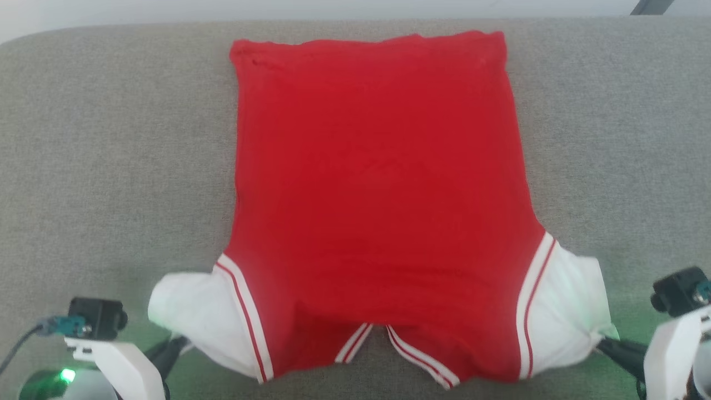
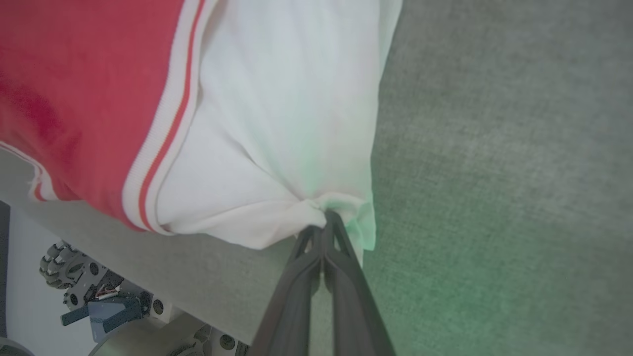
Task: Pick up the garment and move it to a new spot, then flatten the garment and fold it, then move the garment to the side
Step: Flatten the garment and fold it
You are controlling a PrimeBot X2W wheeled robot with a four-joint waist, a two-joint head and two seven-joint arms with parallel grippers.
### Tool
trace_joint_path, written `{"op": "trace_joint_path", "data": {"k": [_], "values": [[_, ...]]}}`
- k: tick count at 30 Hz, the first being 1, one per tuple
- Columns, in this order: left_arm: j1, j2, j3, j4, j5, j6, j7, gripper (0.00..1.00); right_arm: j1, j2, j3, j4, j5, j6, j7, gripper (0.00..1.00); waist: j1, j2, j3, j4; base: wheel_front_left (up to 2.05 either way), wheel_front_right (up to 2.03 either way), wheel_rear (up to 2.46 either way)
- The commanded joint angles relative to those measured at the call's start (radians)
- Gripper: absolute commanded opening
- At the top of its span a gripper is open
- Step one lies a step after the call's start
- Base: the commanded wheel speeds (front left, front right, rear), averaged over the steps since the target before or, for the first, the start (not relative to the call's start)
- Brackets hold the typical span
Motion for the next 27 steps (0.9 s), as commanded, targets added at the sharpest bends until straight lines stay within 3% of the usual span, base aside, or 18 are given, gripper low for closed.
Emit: {"op": "trace_joint_path", "data": {"k": [1,7,11,12,13,14,15,21,27], "values": [[0.021,0.002,-0.004,-0.006,-0.013,0.012,0.001,0.0,0.024,-0.003,-0.006,-0.001,0.004,-0.001,0.013,0.0,0.0,-0.0001,0.001,0.002,0.0,0.0,0.0],[0.059,-0.011,-0.011,-0.045,-0.031,0.039,-0.006,0.0,0.087,0.015,-0.03,-0.013,0.005,-0.002,0.061,0.0,0.0,-0.0001,0.009,0.013,0.0,0.0,0.0],[0.039,-0.03,-0.021,-0.051,-0.01,0.022,-0.005,0.0,0.064,0.046,-0.057,0.0,-0.021,-0.002,0.056,0.0,0.0,-0.0001,0.018,0.025,0.0,0.0,0.0],[0.031,-0.039,-0.018,-0.051,-0.01,0.021,-0.005,0.0,0.052,0.057,-0.071,0.003,-0.032,-0.002,0.047,0.38,0.0,-0.0001,0.021,0.029,0.0,0.0,0.0],[0.024,-0.045,-0.016,-0.049,-0.008,0.021,-0.004,0.0,0.045,0.06,-0.075,0.005,-0.043,-0.002,0.057,0.48,0.0,-0.0001,0.023,0.033,0.0,0.0,0.0],[0.017,-0.049,-0.015,-0.048,-0.002,0.021,-0.002,0.0,0.039,0.065,-0.081,0.003,-0.049,-0.002,0.067,0.67,0.0,-0.0001,0.026,0.036,0.0,0.0,0.0],[0.009,-0.055,-0.014,-0.048,-0.001,0.021,0.0,0.0,0.029,0.071,-0.092,-0.005,-0.056,-0.003,0.068,1.0,0.0,-0.0001,0.029,0.04,0.0,0.0,0.0],[-0.034,-0.089,-0.004,-0.046,0.006,0.027,-0.001,0.0,-0.026,0.103,-0.155,-0.107,-0.078,-0.002,0.123,1.0,0.0,-0.0001,0.046,0.056,0.0,0.0,0.0],[-0.068,-0.127,-0.008,-0.038,0.023,0.034,0.007,0.0,-0.207,0.148,-0.219,-0.162,-0.162,-0.001,0.114,1.0,0.0,-0.0001,0.082,0.075,0.0,0.0,0.0]]}}
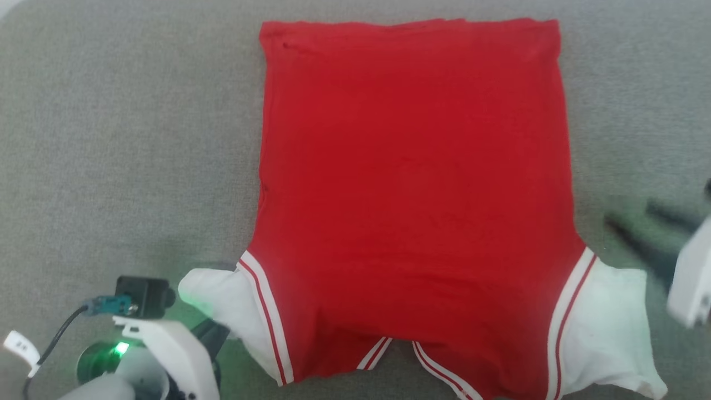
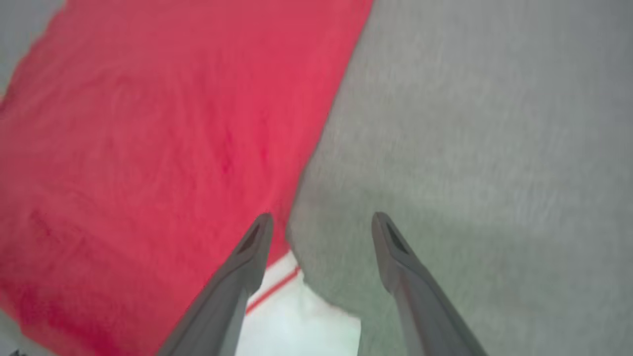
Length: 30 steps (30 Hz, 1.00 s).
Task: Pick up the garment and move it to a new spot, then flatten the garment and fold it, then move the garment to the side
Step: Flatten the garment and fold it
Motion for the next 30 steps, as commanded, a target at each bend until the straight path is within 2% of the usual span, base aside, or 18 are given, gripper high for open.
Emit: {"op": "trace_joint_path", "data": {"k": [1,3,5,12,14,16,25,30], "values": [[-0.021,-0.014,-0.002,0.006,0.011,0.002,0.005,0.0,-0.06,0.012,0.002,0.01,-0.021,-0.001,-0.018,1.0,0.0,0.0,0.019,0.012,0.0,0.0,0.0],[-0.037,-0.03,-0.004,0.01,0.022,0.0,0.007,0.0,-0.15,0.037,0.002,0.055,-0.047,-0.001,-0.038,1.0,0.0,0.0,0.038,0.024,0.0,0.0,0.0],[-0.061,-0.048,-0.009,0.014,0.036,-0.005,0.012,0.0,-0.254,0.032,0.024,0.108,-0.085,-0.001,-0.059,1.0,0.0,0.0,0.06,0.042,0.0,0.0,0.0],[-0.136,-0.109,-0.028,0.036,0.071,-0.034,0.034,0.0,-0.592,0.033,0.08,0.428,-0.162,-0.001,-0.079,1.0,0.0,0.0,0.125,0.116,0.0,0.0,0.0],[-0.144,-0.118,-0.03,0.04,0.074,-0.042,0.035,0.0,-0.631,0.032,0.085,0.476,-0.169,-0.001,-0.074,1.0,0.0,0.0,0.133,0.128,0.0,0.0,0.0],[-0.16,-0.139,-0.039,0.053,0.084,-0.054,0.038,0.0,-0.713,0.029,0.087,0.578,-0.198,-0.001,-0.069,1.0,0.0,0.0,0.15,0.152,0.0,0.0,0.0],[-0.206,-0.222,-0.075,0.143,0.109,-0.117,0.048,0.0,-0.945,0.057,0.008,0.981,-0.314,0.0,0.065,1.0,0.0,0.0,0.204,0.249,0.0,0.0,0.0],[-0.218,-0.251,-0.082,0.19,0.098,-0.142,0.048,0.0,-0.955,0.106,-0.058,1.197,-0.37,0.0,0.241,1.0,0.0,0.0,0.209,0.274,0.0,0.0,0.0]]}}
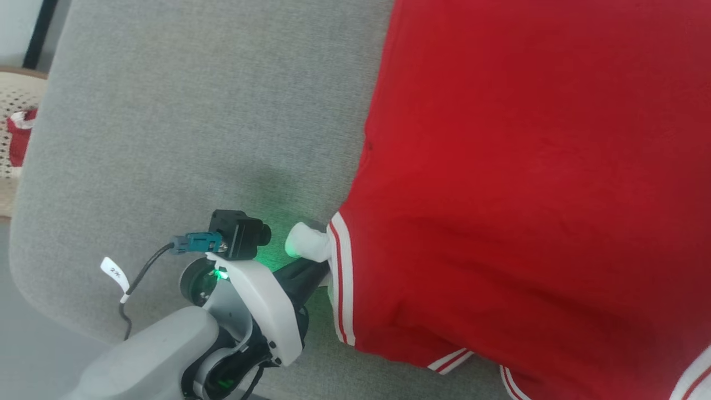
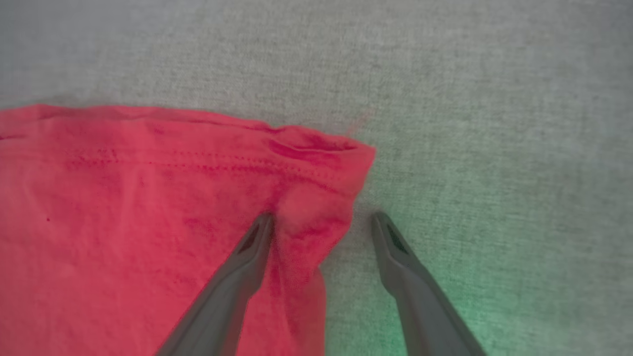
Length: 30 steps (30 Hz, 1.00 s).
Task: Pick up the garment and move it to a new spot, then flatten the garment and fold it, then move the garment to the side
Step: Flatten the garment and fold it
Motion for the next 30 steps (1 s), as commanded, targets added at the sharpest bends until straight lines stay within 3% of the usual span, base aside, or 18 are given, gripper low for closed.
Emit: {"op": "trace_joint_path", "data": {"k": [1,2,3,4,10,16,23,26,30], "values": [[0.014,-0.001,-0.021,0.067,-0.007,0.021,0.017,0.0,0.095,0.053,0.025,0.102,-0.039,0.0,0.093,1.0,0.0,-0.0001,0.004,0.008,0.0,0.0,0.0],[0.014,-0.003,-0.02,0.074,-0.01,0.019,0.017,0.0,0.093,0.059,0.03,0.111,-0.045,0.0,0.106,1.0,0.0,-0.0001,0.004,0.008,0.0,0.0,0.0],[0.012,-0.006,-0.019,0.08,-0.012,0.017,0.015,0.0,0.087,0.062,0.03,0.111,-0.05,0.0,0.106,0.44,0.0,-0.0001,0.004,0.007,0.0,0.0,0.0],[0.013,-0.008,-0.016,0.085,-0.015,0.018,0.013,0.0,0.085,0.062,0.038,0.108,-0.061,0.0,0.11,0.0,0.0,-0.0001,0.003,0.005,0.0,0.0,0.0],[0.025,0.02,0.011,0.094,-0.019,0.019,-0.009,0.0,0.081,0.049,0.078,0.028,-0.031,0.0,0.101,0.0,0.0,-0.0001,-0.031,-0.04,0.0,0.0,0.0],[0.04,0.079,0.035,0.059,-0.027,0.046,-0.014,0.0,0.13,0.036,0.17,-0.134,0.092,0.0,0.132,0.0,0.0,-0.0001,-0.086,-0.121,0.0,0.0,0.0],[0.061,0.142,0.056,-0.011,-0.037,0.073,-0.009,0.0,0.31,-0.022,0.253,-0.407,0.258,-0.001,0.155,0.0,0.0,-0.0001,-0.145,-0.219,0.0,0.0,0.0],[0.071,0.173,0.06,-0.049,-0.041,0.096,0.0,0.0,0.464,-0.046,0.248,-0.578,0.337,-0.001,0.174,0.0,0.0,-0.0001,-0.17,-0.268,0.0,0.0,0.0],[0.075,0.195,0.065,-0.07,-0.044,0.111,0.009,0.0,0.591,-0.056,0.232,-0.699,0.376,-0.001,0.196,0.0,0.0,-0.0001,-0.185,-0.296,0.0,0.0,0.0]]}}
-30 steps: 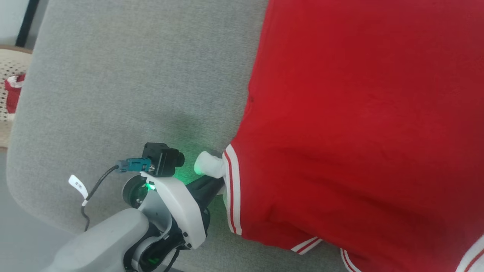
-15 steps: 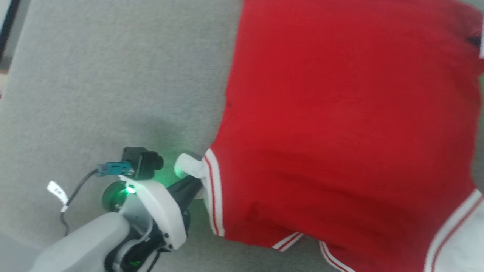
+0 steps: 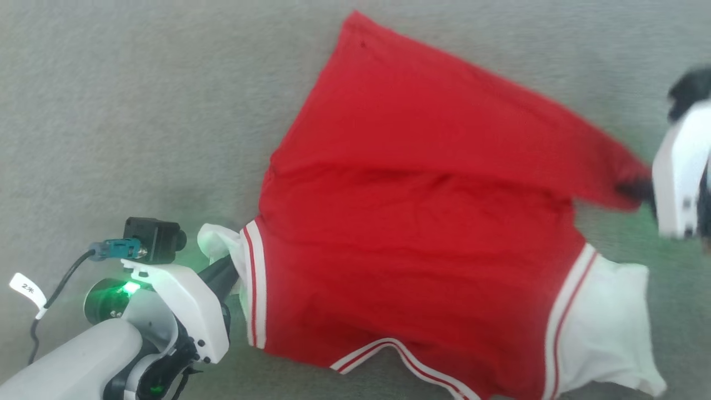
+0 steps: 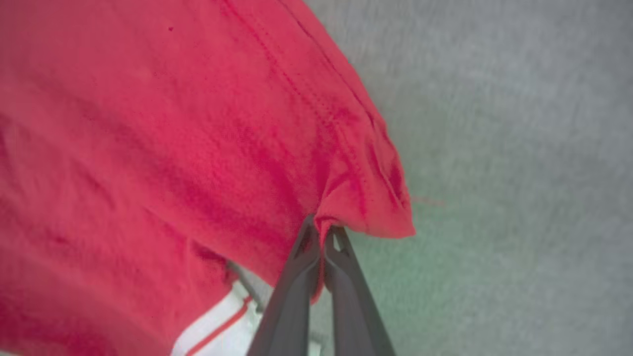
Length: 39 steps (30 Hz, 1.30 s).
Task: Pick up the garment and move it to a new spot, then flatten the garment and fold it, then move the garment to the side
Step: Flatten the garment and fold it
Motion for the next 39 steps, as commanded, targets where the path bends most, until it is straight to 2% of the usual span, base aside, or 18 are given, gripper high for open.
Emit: {"op": "trace_joint_path", "data": {"k": [1,5,9,11,15,16,17,18,21,28,32,39], "values": [[0.009,0.007,0.003,-0.006,-0.003,0.006,0.003,0.0,0.039,0.0,-0.006,-0.03,0.003,-0.001,0.005,0.0,0.0,0.0,-0.023,-0.029,0.0,0.0,0.0],[0.012,0.018,0.009,-0.02,-0.013,0.019,0.011,0.0,0.215,0.014,-0.054,-0.148,0.028,-0.001,0.019,0.0,0.0,0.0,-0.03,-0.049,0.0,0.0,0.0],[0.006,0.019,0.012,-0.018,-0.016,0.034,0.022,0.0,0.374,0.055,-0.106,-0.208,0.011,-0.001,-0.003,0.0,0.0,0.0,-0.031,-0.055,0.0,0.0,0.0],[0.003,0.017,0.014,-0.018,-0.019,0.034,0.021,0.0,0.43,0.099,-0.133,-0.2,0.006,-0.001,-0.039,0.0,0.0,0.0,-0.029,-0.058,0.0,0.0,0.0],[-0.005,0.014,0.017,-0.012,-0.023,0.027,0.024,0.0,0.471,0.146,-0.146,-0.156,-0.042,-0.002,-0.141,0.0,0.0,0.0,-0.026,-0.057,0.0,0.0,0.0],[-0.006,0.014,0.017,-0.01,-0.022,0.026,0.023,0.0,0.471,0.149,-0.144,-0.145,-0.054,-0.002,-0.168,0.06,0.0,0.0,-0.026,-0.056,0.0,0.0,0.0],[-0.005,0.014,0.016,-0.008,-0.022,0.023,0.021,0.0,0.469,0.156,-0.143,-0.136,-0.055,-0.002,-0.191,0.58,0.0,0.0,-0.027,-0.055,0.0,0.0,0.0],[-0.002,0.011,0.018,-0.007,-0.025,0.02,0.017,0.0,0.468,0.16,-0.144,-0.135,-0.056,-0.002,-0.21,1.0,0.0,0.0,-0.029,-0.053,0.0,0.0,0.0],[0.008,0.007,0.015,-0.004,-0.028,0.015,0.012,0.0,0.46,0.149,-0.145,-0.17,-0.044,-0.002,-0.252,1.0,0.0,0.0,-0.039,-0.047,0.0,0.0,0.0],[0.03,0.003,0.011,-0.007,-0.03,0.011,-0.004,0.0,0.422,0.107,-0.184,-0.346,-0.053,-0.001,-0.311,1.0,0.0,0.0,-0.063,-0.028,0.0,0.0,0.0],[0.034,-0.004,0.005,-0.01,-0.023,0.009,-0.006,0.0,0.366,0.111,-0.192,-0.399,-0.071,-0.001,-0.334,1.0,0.0,0.0,-0.065,-0.008,0.0,0.0,0.0],[-0.004,-0.045,-0.01,-0.004,-0.002,-0.01,0.001,0.0,0.172,0.088,-0.104,-0.319,-0.088,-0.001,-0.351,1.0,0.0,0.0,-0.042,0.061,0.0,0.0,0.0]]}}
